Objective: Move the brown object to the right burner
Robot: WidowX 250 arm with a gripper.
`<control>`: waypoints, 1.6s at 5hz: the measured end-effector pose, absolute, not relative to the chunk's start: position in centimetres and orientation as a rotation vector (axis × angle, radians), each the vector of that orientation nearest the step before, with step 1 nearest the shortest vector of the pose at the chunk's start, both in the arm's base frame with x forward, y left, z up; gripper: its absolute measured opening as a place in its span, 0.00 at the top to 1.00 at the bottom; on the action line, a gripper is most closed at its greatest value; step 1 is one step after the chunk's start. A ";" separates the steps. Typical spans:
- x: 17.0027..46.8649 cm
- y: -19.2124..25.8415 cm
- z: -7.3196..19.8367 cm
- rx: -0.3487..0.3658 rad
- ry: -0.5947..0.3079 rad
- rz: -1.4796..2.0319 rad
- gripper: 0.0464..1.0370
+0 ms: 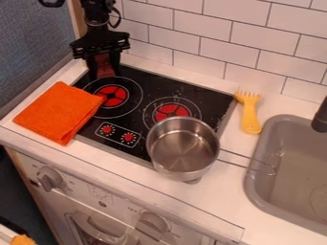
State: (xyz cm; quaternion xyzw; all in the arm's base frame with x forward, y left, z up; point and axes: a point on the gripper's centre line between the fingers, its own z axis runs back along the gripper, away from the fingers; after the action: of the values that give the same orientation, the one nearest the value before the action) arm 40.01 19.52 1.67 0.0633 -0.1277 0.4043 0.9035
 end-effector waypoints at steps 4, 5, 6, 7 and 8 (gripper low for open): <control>39.4 18.5 2.8 0.127 -0.236 0.839 0.44; 40.4 17.9 4.5 0.117 -0.267 0.829 0.44; 40.4 15.8 6.0 0.104 -0.292 0.780 0.44; 40.2 12.4 7.0 0.060 -0.307 0.712 0.44; 40.3 9.3 6.7 0.046 -0.290 0.620 0.44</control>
State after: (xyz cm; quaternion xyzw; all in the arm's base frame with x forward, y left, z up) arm 40.34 9.32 6.68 0.0224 -0.1420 0.3039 0.9418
